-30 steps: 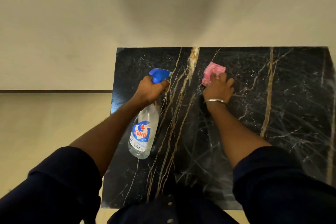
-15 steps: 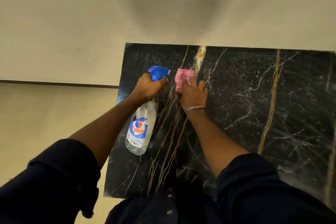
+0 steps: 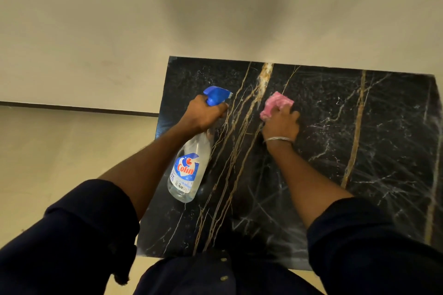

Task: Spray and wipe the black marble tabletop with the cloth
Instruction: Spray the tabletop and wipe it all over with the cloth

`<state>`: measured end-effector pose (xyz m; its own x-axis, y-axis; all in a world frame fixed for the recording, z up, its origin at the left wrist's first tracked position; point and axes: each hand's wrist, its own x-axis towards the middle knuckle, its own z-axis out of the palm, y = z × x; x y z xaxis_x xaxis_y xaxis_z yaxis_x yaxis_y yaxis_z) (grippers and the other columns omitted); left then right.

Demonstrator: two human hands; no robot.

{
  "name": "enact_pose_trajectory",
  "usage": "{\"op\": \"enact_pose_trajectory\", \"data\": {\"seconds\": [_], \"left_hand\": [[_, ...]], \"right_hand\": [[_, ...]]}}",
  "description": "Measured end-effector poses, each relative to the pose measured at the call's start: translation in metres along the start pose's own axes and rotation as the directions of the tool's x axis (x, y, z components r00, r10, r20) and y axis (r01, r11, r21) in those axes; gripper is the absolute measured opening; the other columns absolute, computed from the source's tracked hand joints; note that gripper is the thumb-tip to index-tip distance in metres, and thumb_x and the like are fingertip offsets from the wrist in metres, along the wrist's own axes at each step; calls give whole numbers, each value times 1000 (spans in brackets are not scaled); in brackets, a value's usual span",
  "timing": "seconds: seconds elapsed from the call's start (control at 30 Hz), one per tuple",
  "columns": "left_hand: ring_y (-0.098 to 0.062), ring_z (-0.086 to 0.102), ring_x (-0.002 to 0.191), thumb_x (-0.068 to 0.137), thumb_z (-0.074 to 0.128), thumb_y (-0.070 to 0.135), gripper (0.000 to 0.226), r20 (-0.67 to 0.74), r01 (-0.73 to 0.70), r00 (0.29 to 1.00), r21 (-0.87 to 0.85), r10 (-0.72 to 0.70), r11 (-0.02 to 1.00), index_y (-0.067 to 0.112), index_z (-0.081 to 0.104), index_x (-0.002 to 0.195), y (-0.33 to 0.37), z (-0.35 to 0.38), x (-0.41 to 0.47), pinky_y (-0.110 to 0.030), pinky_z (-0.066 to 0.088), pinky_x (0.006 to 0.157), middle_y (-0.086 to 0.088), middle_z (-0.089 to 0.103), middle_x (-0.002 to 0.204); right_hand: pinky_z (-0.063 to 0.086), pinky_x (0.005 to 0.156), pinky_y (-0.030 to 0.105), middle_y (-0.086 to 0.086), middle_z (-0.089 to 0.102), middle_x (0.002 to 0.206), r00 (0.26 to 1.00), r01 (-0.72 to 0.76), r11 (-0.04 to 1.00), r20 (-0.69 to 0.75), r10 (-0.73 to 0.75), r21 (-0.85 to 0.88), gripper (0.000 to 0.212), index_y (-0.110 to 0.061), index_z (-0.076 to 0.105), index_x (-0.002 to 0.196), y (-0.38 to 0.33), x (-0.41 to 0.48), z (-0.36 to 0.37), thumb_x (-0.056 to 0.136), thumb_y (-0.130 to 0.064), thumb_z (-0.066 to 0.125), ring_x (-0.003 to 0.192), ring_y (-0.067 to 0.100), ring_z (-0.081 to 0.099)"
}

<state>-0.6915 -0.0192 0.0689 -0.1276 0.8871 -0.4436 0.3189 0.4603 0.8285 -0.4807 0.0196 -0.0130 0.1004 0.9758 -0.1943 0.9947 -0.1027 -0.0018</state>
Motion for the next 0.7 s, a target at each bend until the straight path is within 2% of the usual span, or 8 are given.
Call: {"op": "enact_pose_trajectory", "data": {"seconds": [0.07, 0.17, 0.23, 0.37, 0.53, 0.7], "left_hand": [[-8, 59, 66, 91, 60, 25, 21, -29, -5, 1000, 3, 5, 1000, 9, 57, 105, -2, -2, -3, -18, 47, 60, -2, 63, 80], [-10, 59, 68, 90, 61, 26, 24, -77, -9, 997, 36, 12, 999, 9, 58, 105, -6, -5, -6, -19, 46, 61, -4, 63, 81], [-13, 60, 72, 90, 60, 29, 26, -100, 4, 995, 61, 2, 998, 10, 57, 107, -9, -7, -6, -20, 46, 63, -5, 64, 84], [-10, 60, 70, 91, 60, 30, 21, -95, -8, 995, 69, 15, 998, 12, 58, 102, -13, -12, -8, -18, 45, 62, -1, 63, 79], [-11, 59, 69, 91, 60, 25, 14, -57, -5, 998, 11, 6, 1000, 13, 57, 98, -14, -13, -12, -22, 48, 65, -4, 63, 81], [-10, 58, 67, 92, 59, 23, 15, -24, -16, 1000, -24, 15, 1000, 10, 57, 100, -13, -10, -18, -20, 48, 63, -3, 62, 80]], "right_hand": [[48, 71, 33, 13, 45, 132, 991, 132, 991, 9, -132, -10, 47, -14, 50, 135, -38, -21, 3, 92, -29, 61, 110, 32, 47], [50, 84, 36, 11, 44, 133, 950, 309, 951, 55, -307, -31, 48, -13, 46, 138, -87, -44, 13, 95, -33, 55, 116, 31, 46], [50, 90, 37, 10, 44, 134, 927, 372, 928, 77, -368, -35, 50, -12, 44, 139, -103, -52, 17, 95, -35, 54, 120, 31, 44], [51, 82, 37, 6, 41, 136, 900, 434, 900, 69, -430, -47, 50, -16, 45, 139, -89, -52, 13, 95, -34, 57, 117, 28, 45], [49, 70, 36, 10, 43, 133, 947, 316, 944, -19, -320, -96, 47, -14, 48, 137, -22, -40, 16, 95, -34, 55, 106, 30, 46], [51, 75, 42, 12, 41, 135, 997, 76, 994, 15, -75, -80, 51, -13, 44, 140, 32, -22, 12, 97, -37, 54, 113, 36, 43]]}}
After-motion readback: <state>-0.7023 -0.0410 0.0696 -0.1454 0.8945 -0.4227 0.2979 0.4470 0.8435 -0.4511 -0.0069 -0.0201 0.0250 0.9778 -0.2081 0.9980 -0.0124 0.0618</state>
